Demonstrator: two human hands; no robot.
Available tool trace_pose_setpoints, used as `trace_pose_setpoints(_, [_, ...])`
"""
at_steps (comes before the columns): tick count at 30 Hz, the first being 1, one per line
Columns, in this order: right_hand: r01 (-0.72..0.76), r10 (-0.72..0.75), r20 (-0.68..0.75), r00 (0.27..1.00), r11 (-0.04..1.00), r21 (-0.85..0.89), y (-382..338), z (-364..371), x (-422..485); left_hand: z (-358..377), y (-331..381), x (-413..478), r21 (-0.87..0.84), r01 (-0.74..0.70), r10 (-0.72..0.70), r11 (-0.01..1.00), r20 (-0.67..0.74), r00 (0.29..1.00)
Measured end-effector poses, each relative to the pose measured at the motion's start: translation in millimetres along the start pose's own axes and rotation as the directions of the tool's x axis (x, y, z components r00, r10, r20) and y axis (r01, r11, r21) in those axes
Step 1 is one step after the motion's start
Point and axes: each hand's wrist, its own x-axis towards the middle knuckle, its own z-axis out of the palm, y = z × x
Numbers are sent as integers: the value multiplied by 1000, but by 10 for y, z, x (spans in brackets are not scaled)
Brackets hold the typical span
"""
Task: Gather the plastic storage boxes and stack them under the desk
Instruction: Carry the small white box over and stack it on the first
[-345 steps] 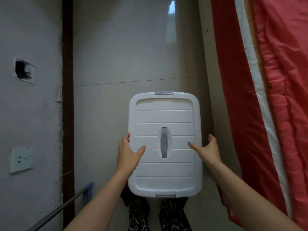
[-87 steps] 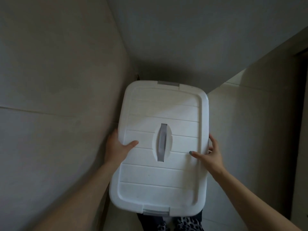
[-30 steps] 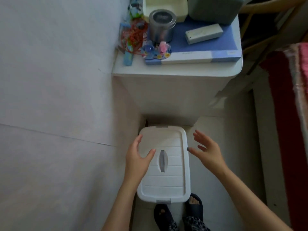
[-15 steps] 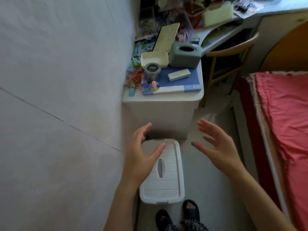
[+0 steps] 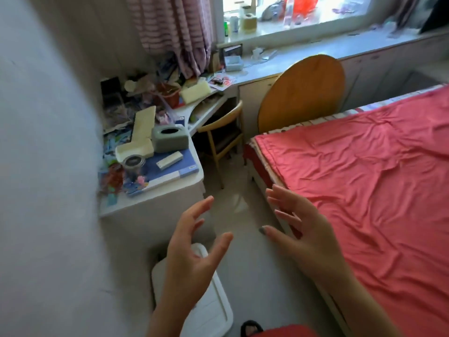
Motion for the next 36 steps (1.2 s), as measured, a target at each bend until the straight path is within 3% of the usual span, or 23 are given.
trace_pose_setpoints(6, [-12,6,-344,939,1000,-17,-306,-430,-689,254,376,-17,-132,-195,222,972,233,947])
trace_pose_setpoints(13, [-67,9,-672,740,996,-60,-631,-688,-1621,661,679,-156,-371,-304,453,877,430,781])
trace_pose_setpoints(27, [-221,-74,-941,331,963,-154,-1108,-944,-3311,1585,1535,-1119,-707,-161,704,689,598,383])
trace_pose_setpoints(31, [-239,-121,-961,247,954,-182,-1228,-1012,-3658,1785,1773,-1430,-735,-157,743,660,607,281])
trace_pose_setpoints(36, [-256,-153,-976,153,948,-189,-1331,-1135,-4121,1998,2044,-1870,-770,-124,776,625,597,203])
